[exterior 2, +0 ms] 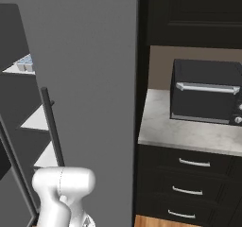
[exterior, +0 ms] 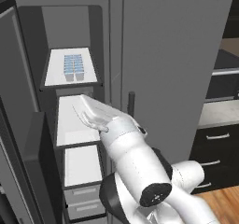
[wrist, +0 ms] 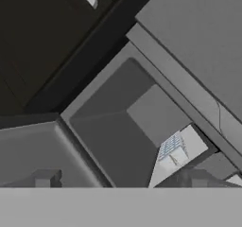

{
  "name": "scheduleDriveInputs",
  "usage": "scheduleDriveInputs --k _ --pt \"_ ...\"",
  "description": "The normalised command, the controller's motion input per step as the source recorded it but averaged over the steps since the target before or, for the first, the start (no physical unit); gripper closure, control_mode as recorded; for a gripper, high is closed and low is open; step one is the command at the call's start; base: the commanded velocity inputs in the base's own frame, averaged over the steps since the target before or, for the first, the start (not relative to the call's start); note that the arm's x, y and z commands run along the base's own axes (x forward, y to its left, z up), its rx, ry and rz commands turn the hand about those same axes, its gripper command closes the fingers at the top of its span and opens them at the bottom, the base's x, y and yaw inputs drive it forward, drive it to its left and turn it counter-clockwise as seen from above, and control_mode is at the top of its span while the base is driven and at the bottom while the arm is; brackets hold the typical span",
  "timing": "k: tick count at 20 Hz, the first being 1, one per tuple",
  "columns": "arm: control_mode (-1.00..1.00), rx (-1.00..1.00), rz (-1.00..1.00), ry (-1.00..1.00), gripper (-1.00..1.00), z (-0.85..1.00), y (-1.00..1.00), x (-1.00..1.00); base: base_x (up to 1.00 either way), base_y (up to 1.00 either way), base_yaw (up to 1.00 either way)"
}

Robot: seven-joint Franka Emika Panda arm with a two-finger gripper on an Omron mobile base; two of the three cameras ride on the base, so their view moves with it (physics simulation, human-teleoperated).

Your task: Open the freezer door, pick up the ice cube tray from the freezer, and place it on the dining counter.

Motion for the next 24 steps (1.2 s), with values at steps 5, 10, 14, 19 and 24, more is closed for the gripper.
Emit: scheduleDriveInputs --k 5,10,14,19,24 --pt "-1.00 0.33 -0.16 0.47 -1.00 0.00 -0.06 -0.55 0.00 0.00 0.00" --pt "-1.00 0.35 -0.08 0.50 -1.00 -0.18 -0.13 -0.05 0.00 0.00 0.00" --pt "-1.00 0.36 -0.05 0.29 -1.00 -0.74 -0.03 0.25 0.00 0.00 0.00" --pt "-1.00 0.21 0.01 0.02 -1.00 -0.26 0.00 0.66 0.00 0.00 0.00" --pt "-1.00 0.08 0.07 -0.13 -1.00 0.00 -0.04 0.76 0.00 0.00 0.00"
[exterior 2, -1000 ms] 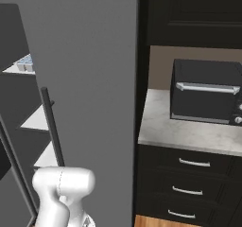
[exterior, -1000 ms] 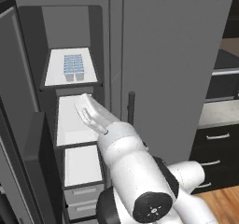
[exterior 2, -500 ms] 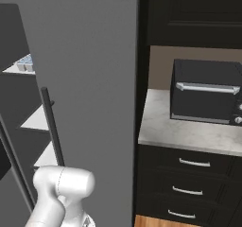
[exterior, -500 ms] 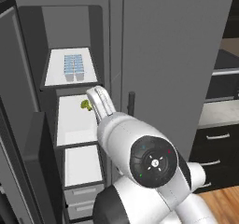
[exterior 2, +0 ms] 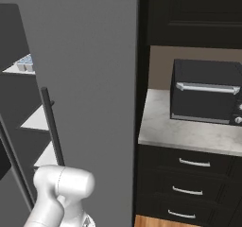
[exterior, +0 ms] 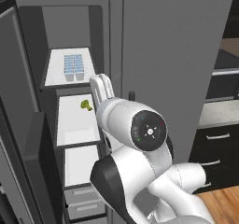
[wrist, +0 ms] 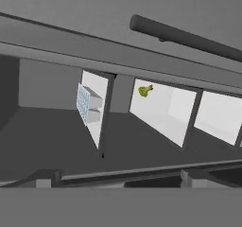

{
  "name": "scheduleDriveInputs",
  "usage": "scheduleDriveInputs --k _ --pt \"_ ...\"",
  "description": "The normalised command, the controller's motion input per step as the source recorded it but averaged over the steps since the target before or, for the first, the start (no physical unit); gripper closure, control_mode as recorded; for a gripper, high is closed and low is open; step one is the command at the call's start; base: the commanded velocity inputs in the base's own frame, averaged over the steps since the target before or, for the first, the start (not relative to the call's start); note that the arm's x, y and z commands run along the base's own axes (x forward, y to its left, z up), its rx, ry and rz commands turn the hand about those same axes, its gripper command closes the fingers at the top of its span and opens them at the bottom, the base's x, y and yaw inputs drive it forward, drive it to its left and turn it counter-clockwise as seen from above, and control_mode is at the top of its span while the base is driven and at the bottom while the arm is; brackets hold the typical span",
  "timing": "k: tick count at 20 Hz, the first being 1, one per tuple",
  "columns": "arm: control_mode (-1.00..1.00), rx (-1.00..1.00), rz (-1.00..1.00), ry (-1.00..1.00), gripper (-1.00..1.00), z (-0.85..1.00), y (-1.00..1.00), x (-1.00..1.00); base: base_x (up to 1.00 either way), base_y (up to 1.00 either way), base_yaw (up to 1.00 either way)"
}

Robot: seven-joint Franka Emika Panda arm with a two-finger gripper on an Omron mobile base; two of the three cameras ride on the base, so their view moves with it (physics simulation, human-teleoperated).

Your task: Open the freezer door, pick up the ice cube tray from the freezer, and place it on the dining counter.

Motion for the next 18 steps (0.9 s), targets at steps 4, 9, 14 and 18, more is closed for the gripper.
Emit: scheduleDriveInputs --k 4,9,14,18 --pt "-1.00 0.01 0.00 -0.04 -1.00 0.00 -0.06 0.84 0.00 0.00 0.00" --pt "-1.00 0.00 -0.01 0.00 -1.00 0.03 -0.13 0.61 0.00 0.00 0.00" --pt "-1.00 0.00 0.00 0.01 -1.00 0.00 -0.01 0.44 0.00 0.00 0.00" --pt "-1.00 0.00 0.00 0.00 -1.00 0.00 0.00 0.29 0.00 0.00 0.00"
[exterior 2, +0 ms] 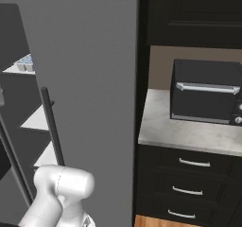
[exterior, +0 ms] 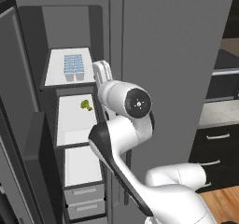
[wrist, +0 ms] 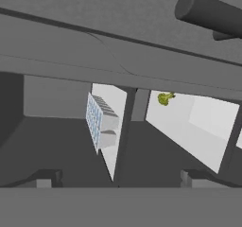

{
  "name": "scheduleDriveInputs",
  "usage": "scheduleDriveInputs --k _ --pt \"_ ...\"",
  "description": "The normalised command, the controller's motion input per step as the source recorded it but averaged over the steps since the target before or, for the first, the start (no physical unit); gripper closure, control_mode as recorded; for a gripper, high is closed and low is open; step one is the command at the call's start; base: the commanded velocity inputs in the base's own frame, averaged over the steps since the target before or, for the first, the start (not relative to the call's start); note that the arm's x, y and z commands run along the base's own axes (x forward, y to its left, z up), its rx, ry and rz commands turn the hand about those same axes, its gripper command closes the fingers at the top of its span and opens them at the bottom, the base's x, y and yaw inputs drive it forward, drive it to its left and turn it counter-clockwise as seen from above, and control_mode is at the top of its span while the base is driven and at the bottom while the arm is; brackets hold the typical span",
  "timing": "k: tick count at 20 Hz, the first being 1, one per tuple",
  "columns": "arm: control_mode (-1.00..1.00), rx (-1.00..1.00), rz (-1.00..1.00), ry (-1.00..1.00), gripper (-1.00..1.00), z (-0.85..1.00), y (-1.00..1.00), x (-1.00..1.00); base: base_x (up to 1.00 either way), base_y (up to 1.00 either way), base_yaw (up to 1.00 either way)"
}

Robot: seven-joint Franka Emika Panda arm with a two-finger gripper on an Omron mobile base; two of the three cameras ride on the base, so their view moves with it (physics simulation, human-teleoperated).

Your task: Open the freezer door, pick up the ice cube tray from the freezer, and place it on the dining counter.

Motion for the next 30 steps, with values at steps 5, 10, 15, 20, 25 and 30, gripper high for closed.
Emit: scheduleDriveInputs --k 5,10,15,20,25,30 --pt "-1.00 0.00 0.00 0.00 -1.00 0.00 0.00 0.00 0.00 0.00 0.00" --pt "-1.00 0.00 0.00 0.00 -1.00 0.00 0.00 0.00 0.00 0.00 0.00" --pt "1.00 0.00 0.00 0.00 -1.00 -0.02 0.06 0.00 0.00 0.29 0.00" --pt "1.00 0.00 0.00 0.00 -1.00 0.00 0.00 0.00 0.04 0.58 0.00" --pt "1.00 0.00 0.00 0.00 -1.00 0.00 0.00 0.00 0.06 0.13 0.00" --pt "1.00 0.00 0.00 0.00 -1.00 0.00 0.00 0.00 0.15 -0.04 0.00"
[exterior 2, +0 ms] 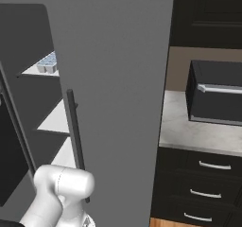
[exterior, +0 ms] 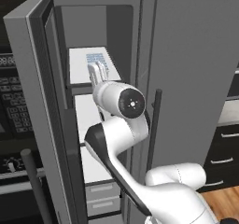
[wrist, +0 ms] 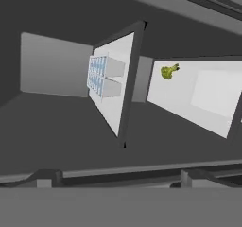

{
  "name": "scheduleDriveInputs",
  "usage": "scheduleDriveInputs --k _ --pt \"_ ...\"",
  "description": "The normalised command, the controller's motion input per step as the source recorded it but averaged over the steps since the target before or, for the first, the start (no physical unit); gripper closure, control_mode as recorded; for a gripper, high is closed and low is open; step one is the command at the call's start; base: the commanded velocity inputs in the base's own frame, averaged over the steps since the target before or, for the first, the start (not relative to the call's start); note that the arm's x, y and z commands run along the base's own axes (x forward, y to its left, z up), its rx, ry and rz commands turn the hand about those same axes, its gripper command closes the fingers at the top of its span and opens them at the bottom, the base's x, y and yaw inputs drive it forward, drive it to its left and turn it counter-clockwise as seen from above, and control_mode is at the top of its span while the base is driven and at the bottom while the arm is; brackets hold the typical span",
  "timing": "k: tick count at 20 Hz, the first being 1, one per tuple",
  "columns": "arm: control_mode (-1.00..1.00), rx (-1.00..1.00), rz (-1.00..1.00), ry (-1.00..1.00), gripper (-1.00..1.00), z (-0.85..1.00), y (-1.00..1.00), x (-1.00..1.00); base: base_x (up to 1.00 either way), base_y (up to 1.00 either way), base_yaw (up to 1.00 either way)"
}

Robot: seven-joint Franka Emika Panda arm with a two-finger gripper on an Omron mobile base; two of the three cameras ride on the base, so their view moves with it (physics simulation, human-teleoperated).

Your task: Open the freezer door, pick up the ice cube tray from the freezer, and place it on the dining counter.

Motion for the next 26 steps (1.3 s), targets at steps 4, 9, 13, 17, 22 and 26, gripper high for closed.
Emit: scheduleDriveInputs --k 4,9,13,17,22,26 --pt "-1.00 0.01 0.00 0.00 -1.00 0.00 -0.11 0.22 0.16 -0.06 0.00" --pt "-1.00 0.03 -0.02 0.01 -1.00 0.00 -0.38 0.69 0.00 0.00 0.00" --pt "-1.00 0.05 -0.01 0.02 -1.00 0.00 -0.45 0.77 0.00 0.00 0.00" --pt "-1.00 0.03 0.00 0.01 -1.00 0.00 -0.07 0.64 0.00 0.00 0.00" --pt "-1.00 0.02 0.00 0.09 -1.00 -0.01 0.01 0.68 0.00 0.00 0.00" --pt "-1.00 0.04 0.02 0.10 -1.00 -0.01 0.00 0.55 0.00 0.00 0.00"
